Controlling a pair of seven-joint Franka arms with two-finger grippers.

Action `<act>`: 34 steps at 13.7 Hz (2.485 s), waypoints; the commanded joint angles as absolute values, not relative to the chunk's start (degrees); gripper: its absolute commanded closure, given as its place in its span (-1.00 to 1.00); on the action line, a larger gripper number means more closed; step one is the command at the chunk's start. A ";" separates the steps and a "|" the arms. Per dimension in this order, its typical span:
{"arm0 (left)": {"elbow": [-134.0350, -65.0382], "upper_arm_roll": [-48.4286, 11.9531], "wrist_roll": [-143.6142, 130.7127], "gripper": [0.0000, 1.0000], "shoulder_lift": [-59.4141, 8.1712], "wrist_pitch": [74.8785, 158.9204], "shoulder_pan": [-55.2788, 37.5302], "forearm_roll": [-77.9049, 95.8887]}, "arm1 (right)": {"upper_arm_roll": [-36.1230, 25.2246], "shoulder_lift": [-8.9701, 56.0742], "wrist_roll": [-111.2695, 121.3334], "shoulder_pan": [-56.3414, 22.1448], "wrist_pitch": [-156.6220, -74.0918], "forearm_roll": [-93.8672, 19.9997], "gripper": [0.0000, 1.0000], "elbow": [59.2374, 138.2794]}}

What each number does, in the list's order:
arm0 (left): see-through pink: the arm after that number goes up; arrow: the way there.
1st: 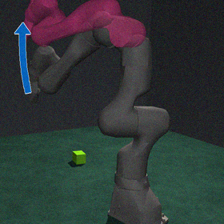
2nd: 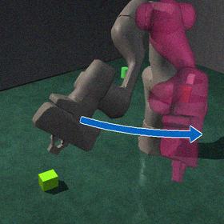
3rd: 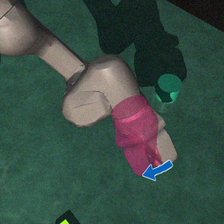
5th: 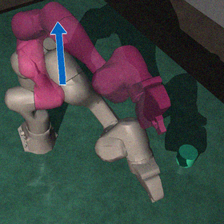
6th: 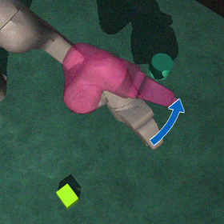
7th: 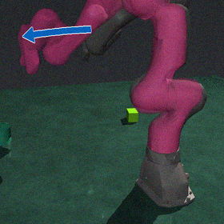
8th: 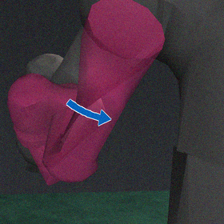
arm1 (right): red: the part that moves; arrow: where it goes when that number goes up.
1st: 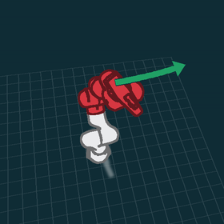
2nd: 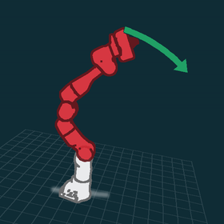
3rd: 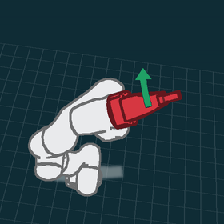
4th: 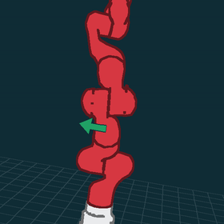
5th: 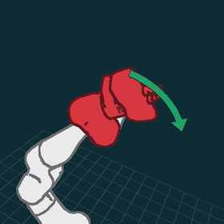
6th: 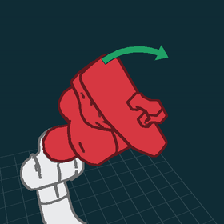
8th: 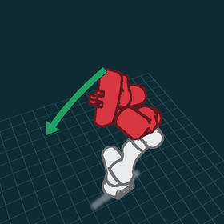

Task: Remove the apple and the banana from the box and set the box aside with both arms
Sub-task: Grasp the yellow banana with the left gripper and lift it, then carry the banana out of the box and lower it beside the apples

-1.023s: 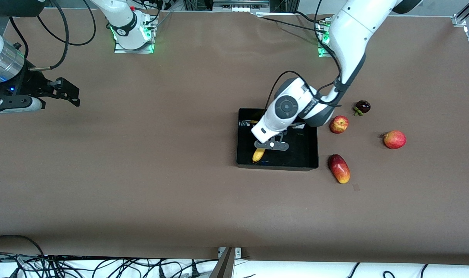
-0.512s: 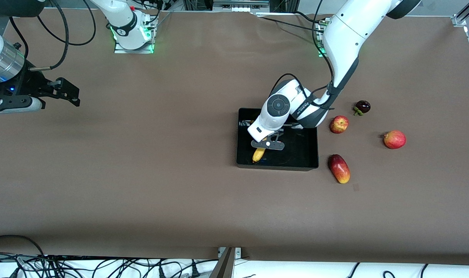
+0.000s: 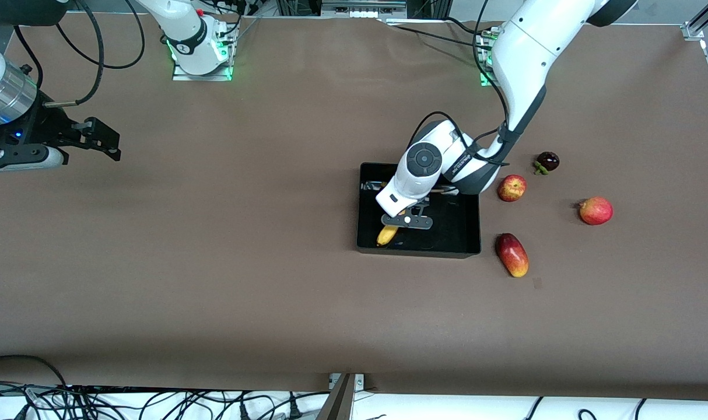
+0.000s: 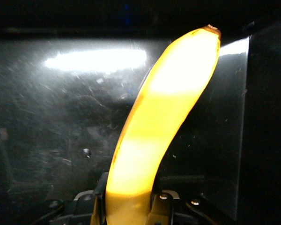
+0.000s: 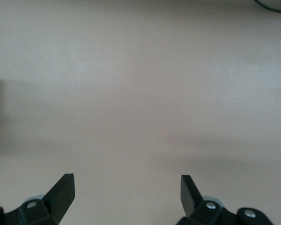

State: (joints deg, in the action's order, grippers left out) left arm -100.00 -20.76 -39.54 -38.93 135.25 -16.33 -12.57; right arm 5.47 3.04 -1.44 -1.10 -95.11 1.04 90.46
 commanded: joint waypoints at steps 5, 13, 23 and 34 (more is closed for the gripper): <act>-95.91 -21.18 -37.10 1.00 -30.50 122.91 -9.85 -13.28 | 6.24 3.25 -1.76 -0.26 -94.83 1.05 -1.00 89.56; -87.18 -20.83 -4.28 1.00 -30.76 94.93 2.52 -14.14 | 6.24 3.25 -1.76 -0.35 -94.83 1.05 -1.00 89.56; -92.62 -20.92 10.37 1.00 -32.17 104.04 21.34 -16.00 | 6.50 3.60 -1.67 -0.79 -95.01 1.05 -1.00 89.56; -104.67 -20.57 -3.76 1.00 -34.63 122.24 23.64 -16.52 | 6.42 5.54 -0.79 -0.53 -98.00 -1.05 -1.00 89.65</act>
